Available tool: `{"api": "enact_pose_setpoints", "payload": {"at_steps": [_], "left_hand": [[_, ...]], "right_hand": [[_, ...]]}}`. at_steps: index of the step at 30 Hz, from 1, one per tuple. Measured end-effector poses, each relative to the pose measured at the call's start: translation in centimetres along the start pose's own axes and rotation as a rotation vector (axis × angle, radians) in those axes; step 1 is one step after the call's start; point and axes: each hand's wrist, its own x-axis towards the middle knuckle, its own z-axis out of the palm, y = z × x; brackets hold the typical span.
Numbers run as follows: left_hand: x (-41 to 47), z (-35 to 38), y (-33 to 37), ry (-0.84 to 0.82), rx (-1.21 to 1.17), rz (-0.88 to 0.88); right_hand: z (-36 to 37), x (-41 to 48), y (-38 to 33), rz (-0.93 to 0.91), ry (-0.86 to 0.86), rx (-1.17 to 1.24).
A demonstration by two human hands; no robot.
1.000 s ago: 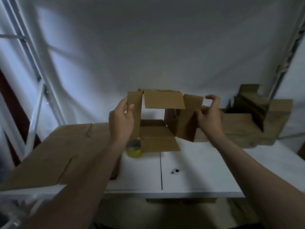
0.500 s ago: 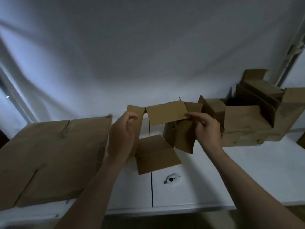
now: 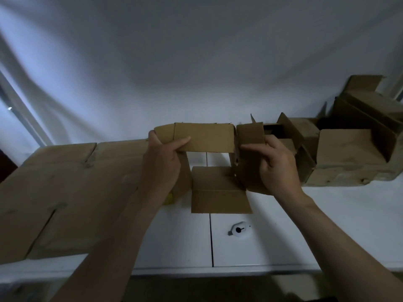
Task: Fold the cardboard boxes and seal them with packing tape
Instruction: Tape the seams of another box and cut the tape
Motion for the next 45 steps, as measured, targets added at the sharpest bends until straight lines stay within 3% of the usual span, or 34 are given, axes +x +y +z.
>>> {"api": "enact_pose_setpoints", "payload": {"at_steps": [9, 13, 17, 21, 25, 30, 36, 40, 45], "left_hand": [[-0.1, 2.2, -0.2, -0.01, 0.002, 0.056], [-0.1, 2.1, 0.7, -0.061, 0.022, 0.022], [0.2, 1.6, 1.3, -0.096, 0.026, -0.047], [0.3, 1.3, 1.6, -0.167, 0.023, -0.054], [0.4, 0.8, 2.3, -0.191, 0.033, -0.04], [0.2, 0.6, 2.6, -0.209, 0.032, -0.04], [0.5, 0.5, 2.3, -0.255, -0.011, -0.036], [0.4, 0.6, 1.9, -0.254, -0.059, -0.021], [0.0, 1.0, 1.3, -0.261, -0.083, 0.042]], "right_hand": [[-1.0, -1.2, 0.4, 0.136, -0.062, 0.143], [-2.1, -1.5, 0.8, 0.237, -0.297, 0.272], [-2.6, -2.3, 1.3, 0.223, -0.604, 0.025], [-1.7, -3.5, 1.8, 0.126, -0.697, -0.27], [-1.6, -3.6, 2.3, 0.05, -0.661, -0.397], [-1.5, -3.4, 2.2, 0.019, -0.542, -0.352], [0.2, -2.5, 1.8, 0.035, -0.239, -0.313], [1.5, -1.9, 1.4, 0.035, -0.135, -0.311], [3.1, -1.5, 1.1, 0.219, -0.002, -0.155]]}}
